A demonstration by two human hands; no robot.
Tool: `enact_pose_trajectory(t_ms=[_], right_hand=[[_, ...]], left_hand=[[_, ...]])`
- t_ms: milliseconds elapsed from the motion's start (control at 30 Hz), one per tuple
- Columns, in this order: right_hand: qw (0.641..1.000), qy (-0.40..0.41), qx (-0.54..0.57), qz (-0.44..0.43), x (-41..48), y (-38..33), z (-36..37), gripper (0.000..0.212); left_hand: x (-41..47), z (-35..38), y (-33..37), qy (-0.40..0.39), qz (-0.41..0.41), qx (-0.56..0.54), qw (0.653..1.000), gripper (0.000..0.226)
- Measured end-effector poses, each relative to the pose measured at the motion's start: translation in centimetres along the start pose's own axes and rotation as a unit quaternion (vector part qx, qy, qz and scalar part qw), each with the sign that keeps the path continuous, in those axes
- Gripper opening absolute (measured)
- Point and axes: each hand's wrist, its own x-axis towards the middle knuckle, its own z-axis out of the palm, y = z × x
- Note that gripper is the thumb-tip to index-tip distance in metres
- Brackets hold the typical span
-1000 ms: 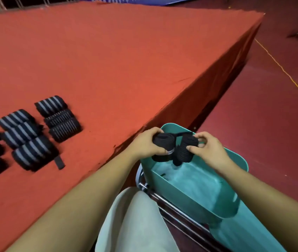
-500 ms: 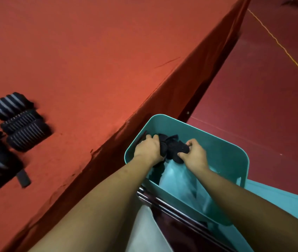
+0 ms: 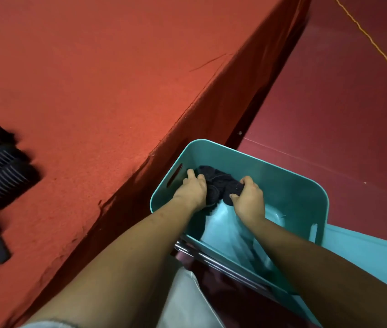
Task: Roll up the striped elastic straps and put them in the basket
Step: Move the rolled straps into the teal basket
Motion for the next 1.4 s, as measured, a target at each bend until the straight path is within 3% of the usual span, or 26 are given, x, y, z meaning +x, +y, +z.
enact_pose_trajectory(t_ms=[200,300,500,833,1000,1100,1400], right_hand=[[1.000,0.005,0.014,0.011,-0.3,0.2,0.4,0.038],[1.000,0.000,0.010,0.020,-0.4,0.3,0.4,0.037],[0.998,-0.046,-0.013,0.036,0.1,0.2,-0.5,0.040],[0.994,-0.096,-0.052,0.028,0.0,-1.3,-4.4,0.027],[0.992,-0.089,-0.052,-0.067,-1.5,-4.6,-7.0,0.033],[0.984,-0.100,-0.051,-0.139,-2.9,-8.7,-8.1,0.042],[0.911,-0.158,-0.072,-0.374,-10.6,-24.2,-4.4,0.041]], left_hand=[[-0.2,-0.1,0.5,0.095,0.013,0.163,0.982,0.035],[0.0,-0.1,0.3,0.036,-0.022,0.117,0.992,0.040],[-0.2,-0.3,-0.1,0.001,-0.017,0.053,0.998,0.042],[-3.2,-3.4,-1.2,0.067,0.008,-0.051,0.996,0.035],[-7.7,-8.0,-4.0,0.125,0.065,-0.212,0.967,0.028],[-11.9,-11.2,-7.3,0.171,0.064,-0.234,0.955,0.022],[-27.4,-13.4,-22.9,0.319,-0.145,-0.146,0.925,0.017]])
